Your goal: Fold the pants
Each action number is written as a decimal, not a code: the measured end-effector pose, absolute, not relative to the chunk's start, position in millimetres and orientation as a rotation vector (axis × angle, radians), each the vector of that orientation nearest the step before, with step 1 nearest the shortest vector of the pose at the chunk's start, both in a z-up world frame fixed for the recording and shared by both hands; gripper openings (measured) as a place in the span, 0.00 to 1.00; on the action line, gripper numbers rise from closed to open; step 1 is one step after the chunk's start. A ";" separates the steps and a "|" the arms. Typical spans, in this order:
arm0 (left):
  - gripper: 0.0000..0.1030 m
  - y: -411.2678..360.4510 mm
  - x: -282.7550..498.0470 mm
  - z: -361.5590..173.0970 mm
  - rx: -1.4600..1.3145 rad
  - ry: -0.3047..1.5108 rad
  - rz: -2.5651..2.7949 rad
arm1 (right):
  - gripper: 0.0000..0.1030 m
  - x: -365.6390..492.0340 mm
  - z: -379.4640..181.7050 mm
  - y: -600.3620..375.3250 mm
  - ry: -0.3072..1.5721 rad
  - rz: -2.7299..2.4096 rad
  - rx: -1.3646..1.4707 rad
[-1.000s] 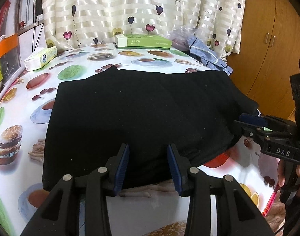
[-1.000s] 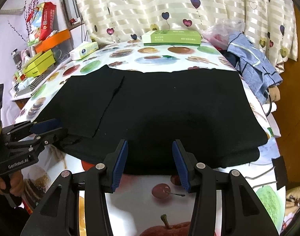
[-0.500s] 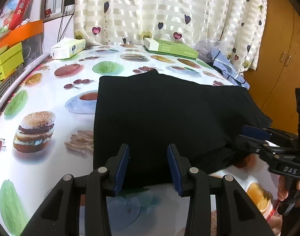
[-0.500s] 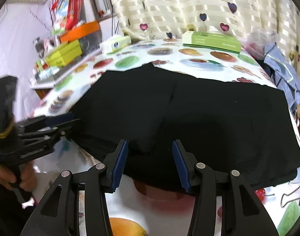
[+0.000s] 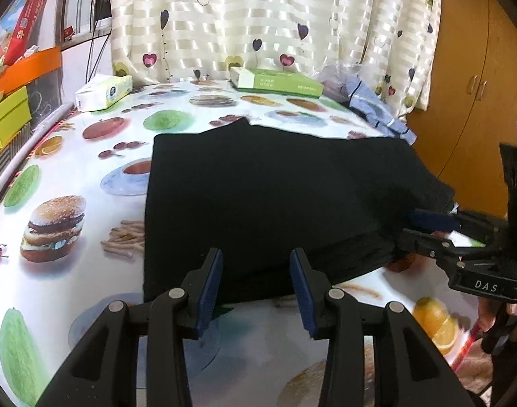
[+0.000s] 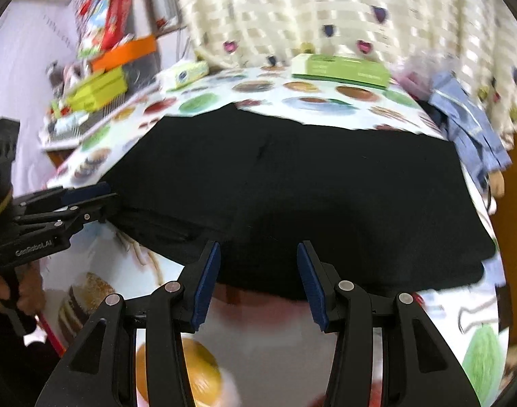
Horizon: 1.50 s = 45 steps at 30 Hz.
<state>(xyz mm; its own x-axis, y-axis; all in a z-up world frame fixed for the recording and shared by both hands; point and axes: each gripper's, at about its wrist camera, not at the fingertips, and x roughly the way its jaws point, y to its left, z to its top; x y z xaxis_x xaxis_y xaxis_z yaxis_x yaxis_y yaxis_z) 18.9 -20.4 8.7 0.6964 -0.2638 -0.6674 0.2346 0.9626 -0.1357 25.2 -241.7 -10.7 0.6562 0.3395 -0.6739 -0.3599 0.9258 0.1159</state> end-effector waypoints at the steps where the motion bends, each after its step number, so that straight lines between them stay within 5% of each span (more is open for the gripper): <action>1: 0.42 -22.0 20.6 10.2 -0.043 0.747 -0.284 | 0.47 23.5 -10.4 -250.6 0.756 0.383 0.000; 16: 0.42 -72.4 48.9 14.0 0.030 0.750 -0.387 | 0.52 14.6 -21.4 -378.3 0.780 0.114 0.510; 34: 0.42 -70.9 58.6 3.1 -0.011 0.833 -0.420 | 0.54 34.8 -31.4 -418.1 0.734 0.132 0.903; 45: 0.42 -70.8 58.8 3.3 -0.018 0.834 -0.425 | 0.54 46.2 -26.1 -413.2 0.747 0.074 0.811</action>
